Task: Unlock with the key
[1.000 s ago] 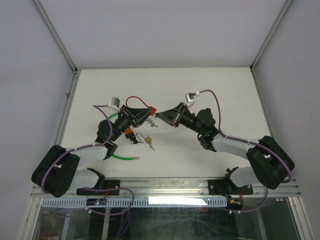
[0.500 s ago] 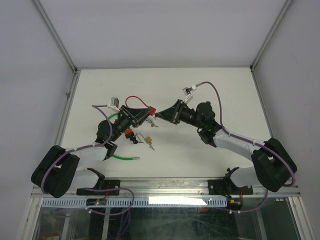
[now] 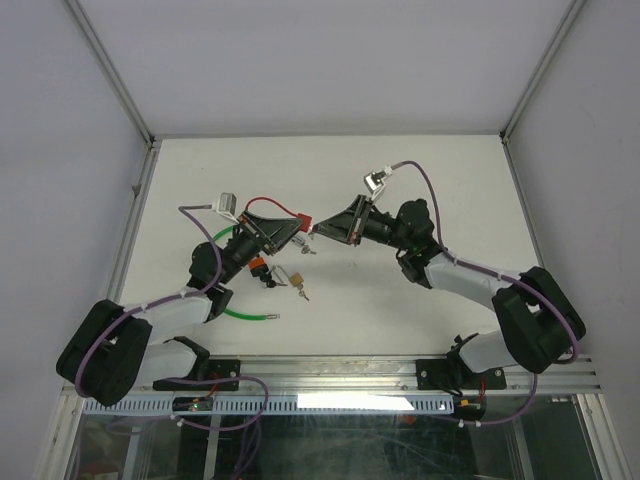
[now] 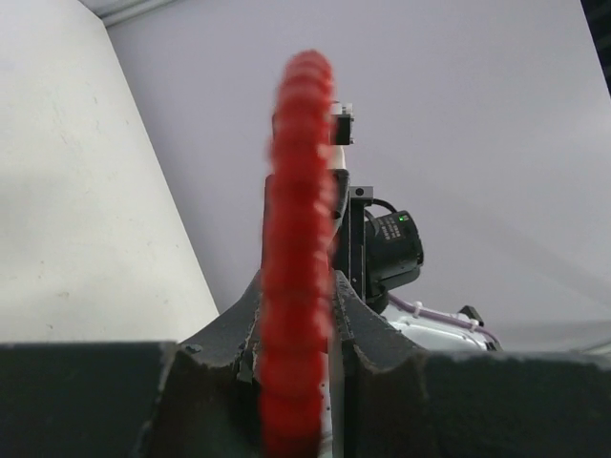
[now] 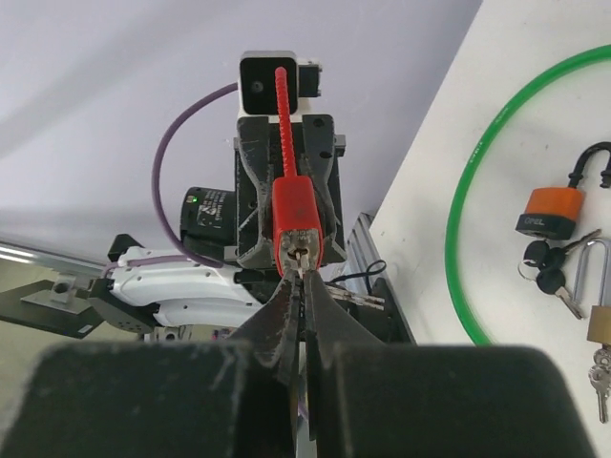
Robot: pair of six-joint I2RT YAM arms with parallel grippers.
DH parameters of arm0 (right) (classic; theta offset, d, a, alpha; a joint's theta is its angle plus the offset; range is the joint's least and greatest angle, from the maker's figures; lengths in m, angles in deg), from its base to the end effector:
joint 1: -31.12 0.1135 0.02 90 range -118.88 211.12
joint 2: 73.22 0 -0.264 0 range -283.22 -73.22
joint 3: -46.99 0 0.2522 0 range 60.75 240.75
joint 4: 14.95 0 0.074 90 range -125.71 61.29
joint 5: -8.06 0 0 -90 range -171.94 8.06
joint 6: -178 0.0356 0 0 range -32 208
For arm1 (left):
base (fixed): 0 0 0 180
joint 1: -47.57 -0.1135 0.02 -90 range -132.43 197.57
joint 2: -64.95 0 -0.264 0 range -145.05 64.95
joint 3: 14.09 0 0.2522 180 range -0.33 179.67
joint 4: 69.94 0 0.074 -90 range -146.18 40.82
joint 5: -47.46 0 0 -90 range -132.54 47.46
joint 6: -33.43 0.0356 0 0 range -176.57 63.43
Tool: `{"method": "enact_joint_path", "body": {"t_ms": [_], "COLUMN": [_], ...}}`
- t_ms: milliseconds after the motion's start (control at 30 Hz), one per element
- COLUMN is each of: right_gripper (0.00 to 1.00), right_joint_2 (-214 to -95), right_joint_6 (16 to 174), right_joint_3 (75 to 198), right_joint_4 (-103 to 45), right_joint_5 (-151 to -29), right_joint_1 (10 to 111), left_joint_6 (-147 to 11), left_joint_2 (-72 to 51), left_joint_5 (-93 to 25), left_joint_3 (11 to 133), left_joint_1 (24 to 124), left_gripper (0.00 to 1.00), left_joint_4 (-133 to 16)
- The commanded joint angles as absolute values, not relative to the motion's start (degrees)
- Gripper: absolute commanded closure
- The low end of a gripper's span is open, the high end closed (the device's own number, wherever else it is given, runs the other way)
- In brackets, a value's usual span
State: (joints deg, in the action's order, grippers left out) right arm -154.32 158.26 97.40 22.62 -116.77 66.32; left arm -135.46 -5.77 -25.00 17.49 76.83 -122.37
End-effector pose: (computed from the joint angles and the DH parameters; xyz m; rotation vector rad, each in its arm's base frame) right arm 0.2322 0.1887 0.2580 -0.0615 1.8044 1.8511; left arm 0.1985 -0.1235 0.2283 -0.3805 1.5510 -1.7459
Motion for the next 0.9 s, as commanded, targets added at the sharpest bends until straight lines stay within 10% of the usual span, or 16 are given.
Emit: {"method": "enact_joint_path", "body": {"t_ms": [0,400,867], "right_gripper": [1.00,1.00,1.00], "right_joint_2": [-151.47,-154.75,-148.21], "right_joint_6": [150.82,159.79,124.58], "right_joint_3": [106.71,102.35,109.12], "right_joint_4": [9.66,31.56,1.57], "right_joint_5": [-112.79,-117.36,-110.74], "right_joint_1": [69.78,66.65,74.09], "left_joint_6": [-130.80,-137.61,-136.26], "left_joint_2": [-0.91,-7.59,-5.56], "left_joint_5": [-15.01,-9.87,-15.00], "left_joint_3": [19.10,16.56,17.45], "left_joint_1": [82.42,82.46,82.61], "left_gripper": [1.00,1.00,1.00], "left_joint_4": [-113.93,-134.47,-119.37]}}
